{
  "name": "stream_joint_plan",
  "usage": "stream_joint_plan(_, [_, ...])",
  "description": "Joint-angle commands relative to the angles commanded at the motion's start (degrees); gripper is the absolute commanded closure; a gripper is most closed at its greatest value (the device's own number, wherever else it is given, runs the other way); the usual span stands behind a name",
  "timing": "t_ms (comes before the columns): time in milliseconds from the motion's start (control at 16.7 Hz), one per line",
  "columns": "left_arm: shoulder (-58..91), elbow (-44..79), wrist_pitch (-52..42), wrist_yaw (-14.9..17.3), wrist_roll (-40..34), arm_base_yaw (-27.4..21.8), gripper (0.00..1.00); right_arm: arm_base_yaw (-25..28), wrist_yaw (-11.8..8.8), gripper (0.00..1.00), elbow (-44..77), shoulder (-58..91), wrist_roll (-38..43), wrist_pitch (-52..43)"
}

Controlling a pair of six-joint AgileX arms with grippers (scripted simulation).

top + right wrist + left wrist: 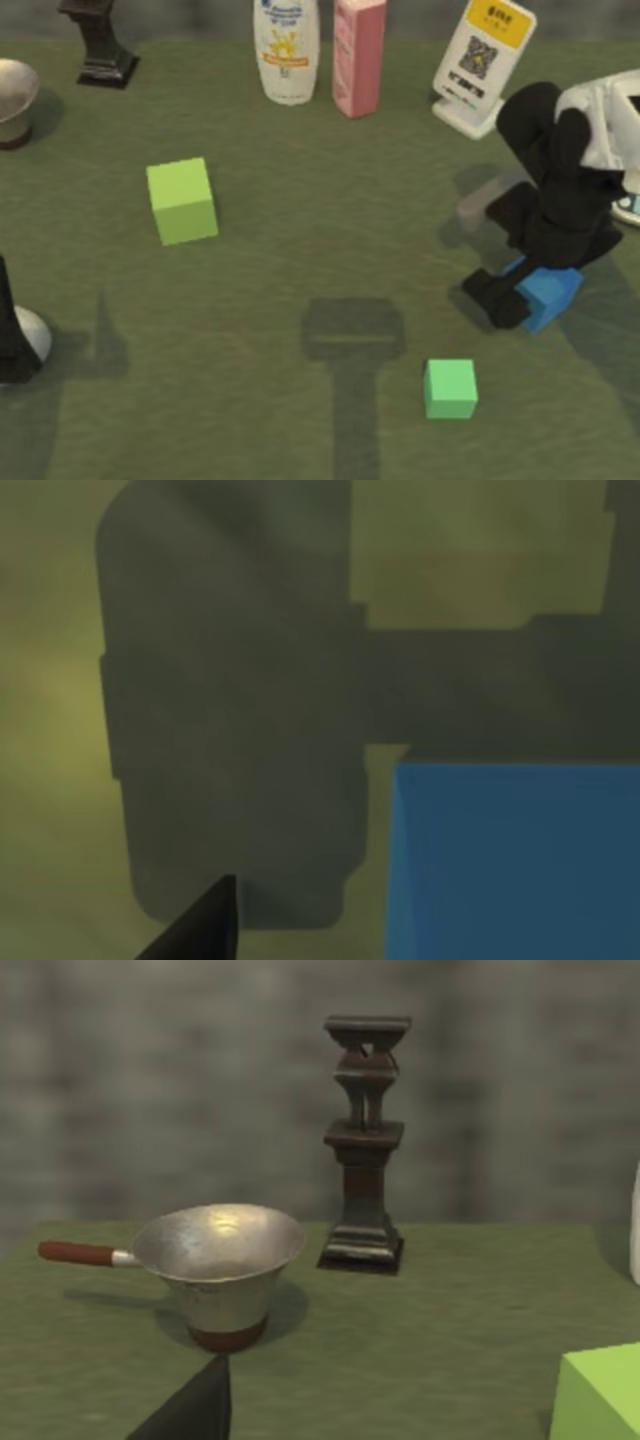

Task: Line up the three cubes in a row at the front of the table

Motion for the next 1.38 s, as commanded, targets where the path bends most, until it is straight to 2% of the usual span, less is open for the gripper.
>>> stream_joint_plan(600, [0.00,0.00,0.00,0.00,0.00,0.00,0.00,0.00,0.00,0.98,0.00,0.00,0.00,0.00])
stream_joint_plan(1080, [0.00,0.00,0.00,0.00,0.00,0.00,0.00,0.00,0.00,1.00,0.00,0.00,0.00,0.00])
stream_joint_plan(1380, [0.00,0.00,0.00,0.00,0.00,0.00,0.00,0.20,-0.29,1.00,3.26,-2.85,0.24,-5.01])
